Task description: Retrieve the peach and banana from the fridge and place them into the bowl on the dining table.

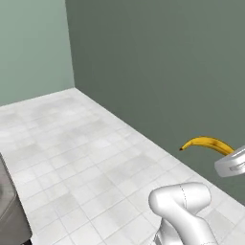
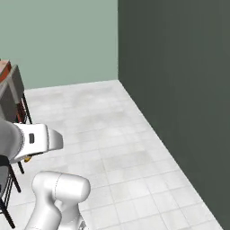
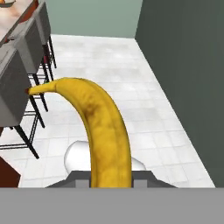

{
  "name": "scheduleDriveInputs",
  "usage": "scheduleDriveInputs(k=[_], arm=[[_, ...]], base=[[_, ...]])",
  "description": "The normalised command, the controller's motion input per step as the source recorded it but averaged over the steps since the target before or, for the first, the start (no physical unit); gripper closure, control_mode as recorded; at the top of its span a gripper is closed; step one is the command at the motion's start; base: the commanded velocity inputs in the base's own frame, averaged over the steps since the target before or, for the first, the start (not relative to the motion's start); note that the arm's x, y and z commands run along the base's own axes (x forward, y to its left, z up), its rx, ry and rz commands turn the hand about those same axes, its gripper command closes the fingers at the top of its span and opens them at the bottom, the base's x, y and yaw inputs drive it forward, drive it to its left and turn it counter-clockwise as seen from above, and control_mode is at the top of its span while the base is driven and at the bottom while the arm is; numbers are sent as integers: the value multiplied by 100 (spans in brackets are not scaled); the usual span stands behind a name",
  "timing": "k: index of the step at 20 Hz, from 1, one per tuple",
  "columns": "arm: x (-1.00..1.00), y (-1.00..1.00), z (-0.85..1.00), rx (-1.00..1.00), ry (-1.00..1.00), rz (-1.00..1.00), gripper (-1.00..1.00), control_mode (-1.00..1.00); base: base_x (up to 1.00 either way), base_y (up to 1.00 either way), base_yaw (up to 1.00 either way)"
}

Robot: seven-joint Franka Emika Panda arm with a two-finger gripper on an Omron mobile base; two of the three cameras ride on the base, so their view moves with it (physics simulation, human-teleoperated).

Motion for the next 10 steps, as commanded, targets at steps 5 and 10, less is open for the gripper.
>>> scheduleDriveInputs(k=[5,10], arm=[[0,0,0,0,0,0,100,100],[0,0,0,0,0,0,100,100]], base=[[100,-16,29],[100,-9,27]])
